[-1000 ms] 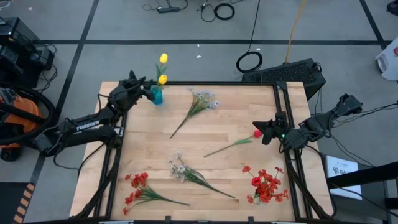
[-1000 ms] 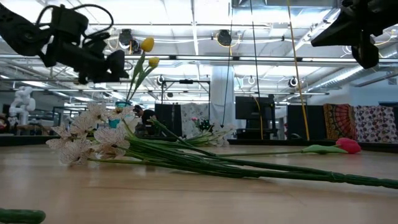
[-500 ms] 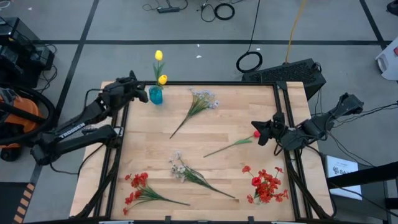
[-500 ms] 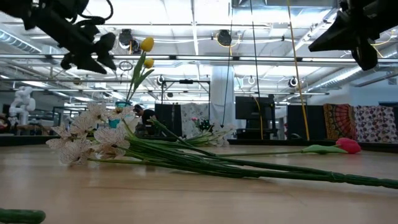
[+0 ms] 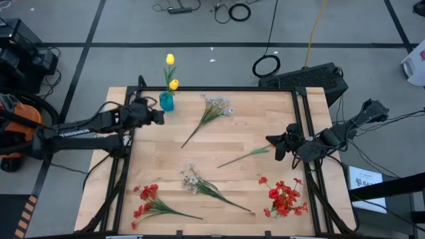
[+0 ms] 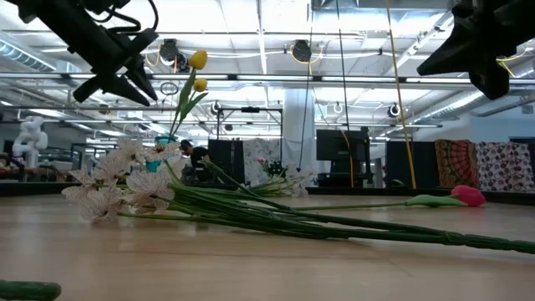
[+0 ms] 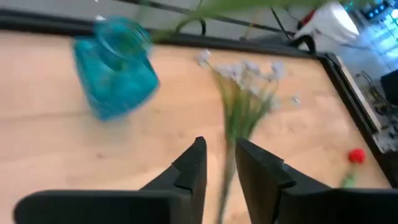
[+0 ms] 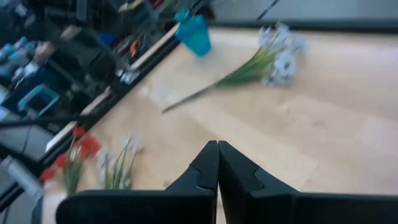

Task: Sort flowers into vase by color
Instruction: Put the top white flowers into the blue vase

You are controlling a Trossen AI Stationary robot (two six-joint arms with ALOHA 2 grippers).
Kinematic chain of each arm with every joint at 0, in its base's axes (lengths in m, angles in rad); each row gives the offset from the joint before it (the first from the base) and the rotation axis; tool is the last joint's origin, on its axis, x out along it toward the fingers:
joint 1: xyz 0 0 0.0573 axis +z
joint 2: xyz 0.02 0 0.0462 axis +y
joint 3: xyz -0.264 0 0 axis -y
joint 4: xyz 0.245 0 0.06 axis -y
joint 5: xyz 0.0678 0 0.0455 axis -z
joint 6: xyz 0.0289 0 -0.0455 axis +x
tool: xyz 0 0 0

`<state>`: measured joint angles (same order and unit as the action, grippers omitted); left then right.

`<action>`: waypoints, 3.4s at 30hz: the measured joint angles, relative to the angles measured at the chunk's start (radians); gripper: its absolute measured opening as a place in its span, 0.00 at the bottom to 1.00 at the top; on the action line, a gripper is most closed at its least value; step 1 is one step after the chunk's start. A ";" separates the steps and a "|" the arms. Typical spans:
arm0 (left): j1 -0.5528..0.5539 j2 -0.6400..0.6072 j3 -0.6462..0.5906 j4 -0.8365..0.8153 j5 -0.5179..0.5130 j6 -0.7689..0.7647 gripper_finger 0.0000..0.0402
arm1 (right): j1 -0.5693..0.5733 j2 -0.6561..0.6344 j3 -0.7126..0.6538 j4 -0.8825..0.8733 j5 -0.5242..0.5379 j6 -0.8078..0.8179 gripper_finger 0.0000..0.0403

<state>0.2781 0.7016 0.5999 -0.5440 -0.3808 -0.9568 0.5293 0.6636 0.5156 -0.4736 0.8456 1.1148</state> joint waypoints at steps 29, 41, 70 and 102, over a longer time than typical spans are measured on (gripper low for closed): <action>-0.321 0.675 0.315 0.287 -0.015 0.159 0.07 | 0.000 0.000 0.000 -0.002 -0.062 -0.079 0.00; -0.305 0.684 0.318 0.252 -0.023 0.198 0.07 | 0.000 0.000 0.000 -0.002 -0.061 -0.079 0.00; 0.033 1.068 0.721 -0.073 0.303 0.464 0.40 | 0.000 0.001 0.000 -0.003 -0.027 -0.053 0.00; 0.065 1.365 0.829 -0.204 0.301 0.596 0.33 | 0.000 0.003 0.000 -0.017 -0.006 -0.015 0.00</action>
<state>0.3427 2.0670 1.4288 -0.7481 -0.0798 -0.3606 0.5292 0.6662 0.5156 -0.4908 0.8399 1.1002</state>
